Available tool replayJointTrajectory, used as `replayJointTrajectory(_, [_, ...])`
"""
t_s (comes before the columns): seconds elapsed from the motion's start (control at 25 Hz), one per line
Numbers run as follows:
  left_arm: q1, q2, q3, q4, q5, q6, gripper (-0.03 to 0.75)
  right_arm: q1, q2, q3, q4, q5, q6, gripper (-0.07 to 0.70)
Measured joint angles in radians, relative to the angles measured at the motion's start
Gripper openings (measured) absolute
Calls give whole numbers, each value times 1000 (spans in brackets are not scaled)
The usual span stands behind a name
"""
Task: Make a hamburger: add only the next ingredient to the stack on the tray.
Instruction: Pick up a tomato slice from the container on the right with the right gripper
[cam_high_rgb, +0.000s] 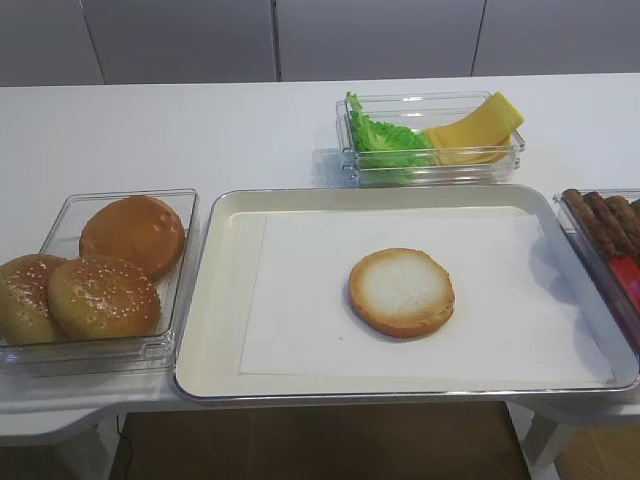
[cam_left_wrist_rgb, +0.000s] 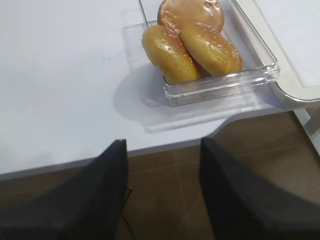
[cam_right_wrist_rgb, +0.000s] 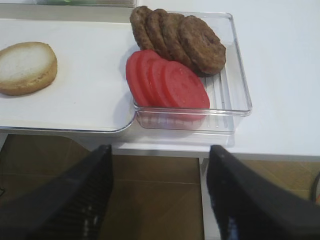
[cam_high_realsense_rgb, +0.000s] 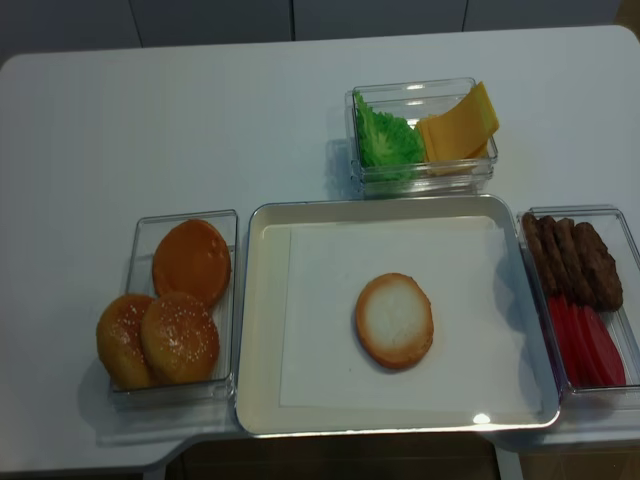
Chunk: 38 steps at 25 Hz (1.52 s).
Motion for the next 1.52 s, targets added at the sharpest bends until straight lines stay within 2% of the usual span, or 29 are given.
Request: replayJointTrajectory(1.52, [0, 0, 0, 0, 0, 0, 351, 0, 0, 0, 0, -4, -12, 449])
